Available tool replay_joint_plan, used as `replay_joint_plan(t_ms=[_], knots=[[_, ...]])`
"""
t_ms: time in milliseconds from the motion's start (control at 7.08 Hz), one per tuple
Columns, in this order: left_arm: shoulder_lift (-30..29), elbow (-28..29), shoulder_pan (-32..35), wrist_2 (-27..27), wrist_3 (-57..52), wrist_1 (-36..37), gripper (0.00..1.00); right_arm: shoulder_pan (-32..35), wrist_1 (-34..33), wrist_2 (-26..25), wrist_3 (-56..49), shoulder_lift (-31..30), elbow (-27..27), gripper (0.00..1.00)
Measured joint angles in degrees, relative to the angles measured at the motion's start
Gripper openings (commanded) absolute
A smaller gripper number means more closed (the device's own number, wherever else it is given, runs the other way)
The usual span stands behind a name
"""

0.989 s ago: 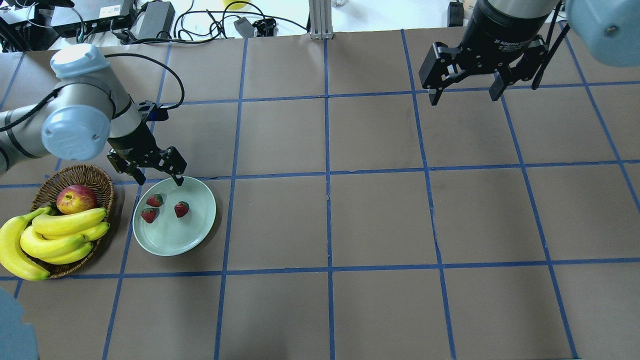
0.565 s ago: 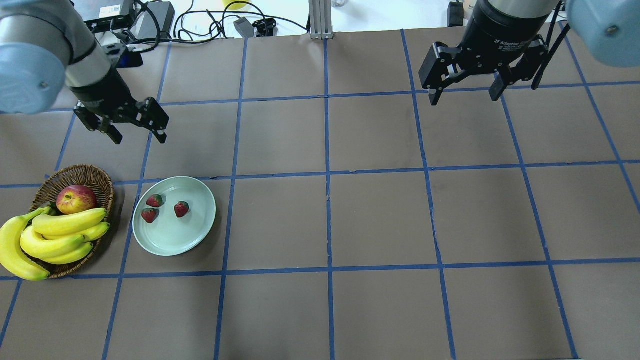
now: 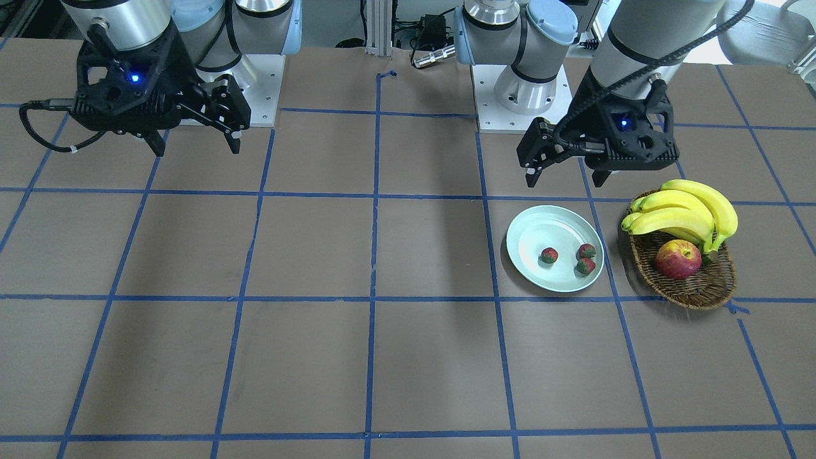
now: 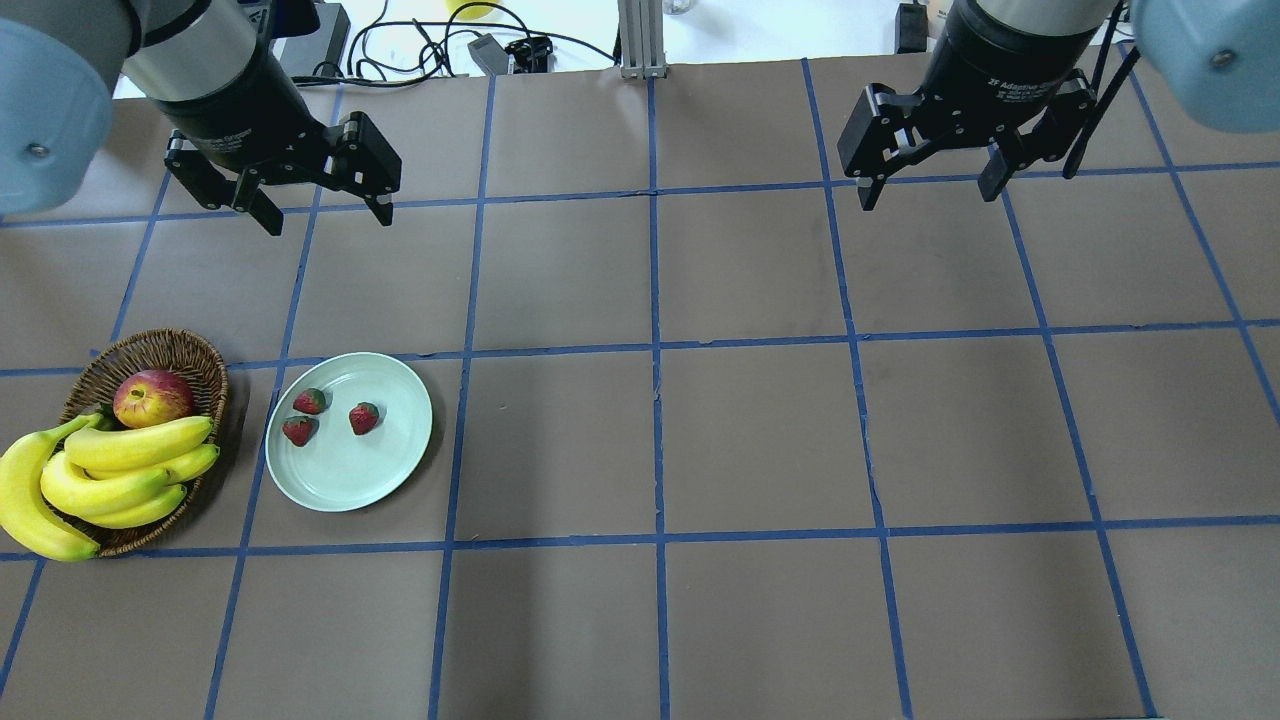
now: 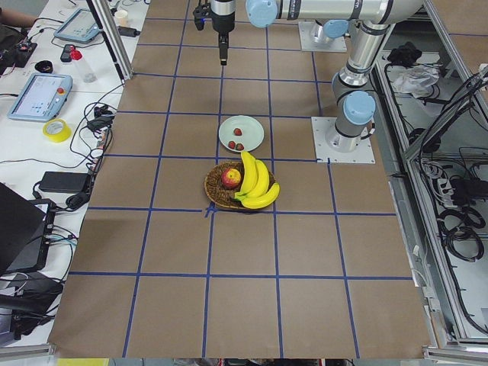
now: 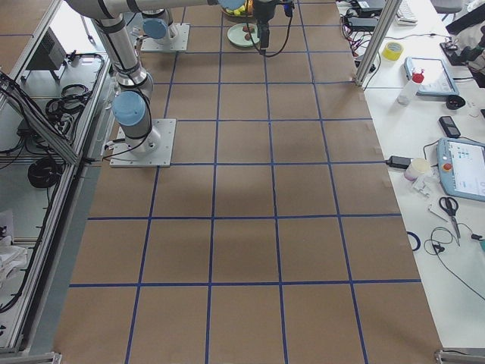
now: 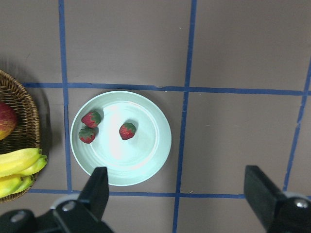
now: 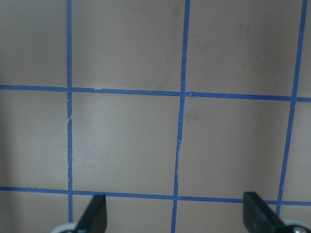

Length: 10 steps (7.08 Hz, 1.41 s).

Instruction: Collect all strawberries into plate

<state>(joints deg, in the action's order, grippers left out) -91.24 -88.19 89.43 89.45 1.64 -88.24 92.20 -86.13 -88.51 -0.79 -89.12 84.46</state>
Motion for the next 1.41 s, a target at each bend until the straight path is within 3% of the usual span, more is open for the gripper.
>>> replay_joint_plan(t_ms=[1413], knots=[[2.84, -2.32, -0.53, 2.12, -0.53, -3.28, 1.0, 0.0, 0.0, -0.02, 0.0, 0.0, 0.0, 1.0]])
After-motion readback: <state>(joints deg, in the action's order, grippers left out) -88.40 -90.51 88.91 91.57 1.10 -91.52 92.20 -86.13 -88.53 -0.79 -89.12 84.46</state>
